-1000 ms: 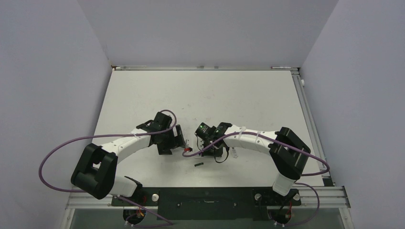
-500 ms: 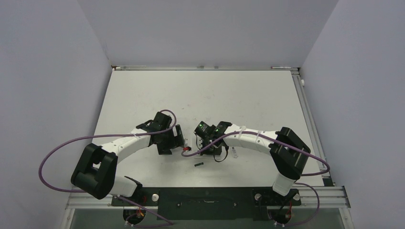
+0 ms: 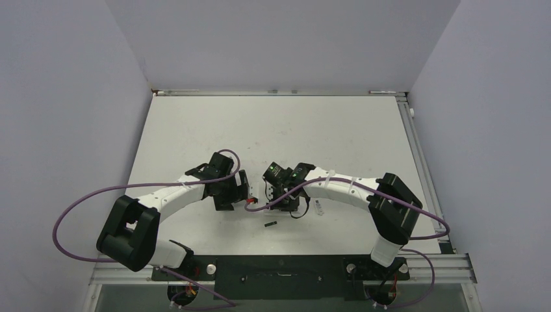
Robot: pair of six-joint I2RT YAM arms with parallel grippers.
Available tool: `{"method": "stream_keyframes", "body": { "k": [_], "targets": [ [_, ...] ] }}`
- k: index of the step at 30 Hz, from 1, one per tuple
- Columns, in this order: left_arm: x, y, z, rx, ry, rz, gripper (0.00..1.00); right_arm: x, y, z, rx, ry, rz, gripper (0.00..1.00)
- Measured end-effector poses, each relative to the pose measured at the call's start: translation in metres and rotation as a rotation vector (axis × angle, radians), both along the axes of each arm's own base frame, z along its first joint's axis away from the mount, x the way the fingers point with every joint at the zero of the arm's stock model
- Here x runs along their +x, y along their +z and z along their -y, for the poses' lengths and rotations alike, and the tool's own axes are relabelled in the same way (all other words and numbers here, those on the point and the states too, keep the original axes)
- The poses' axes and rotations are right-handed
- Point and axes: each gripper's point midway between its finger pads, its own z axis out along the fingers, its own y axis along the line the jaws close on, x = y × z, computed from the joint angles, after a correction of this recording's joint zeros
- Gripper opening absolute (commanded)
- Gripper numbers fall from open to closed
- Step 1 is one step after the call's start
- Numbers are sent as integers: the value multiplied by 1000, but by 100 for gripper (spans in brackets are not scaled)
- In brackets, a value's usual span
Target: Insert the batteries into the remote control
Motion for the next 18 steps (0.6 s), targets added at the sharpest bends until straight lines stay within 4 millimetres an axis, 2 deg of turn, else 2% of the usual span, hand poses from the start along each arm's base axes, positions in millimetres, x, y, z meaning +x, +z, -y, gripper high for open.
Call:
{"method": "stream_keyframes", "body": {
  "k": [10,18],
  "targets": [
    [-1,0,1,-3,-10,0,82,-7,1,-2,20,6,-50,31],
    [-1,0,1,-3,-13,1,82,-9,-13,0,-1,-3,-98,32]
  ]
}}
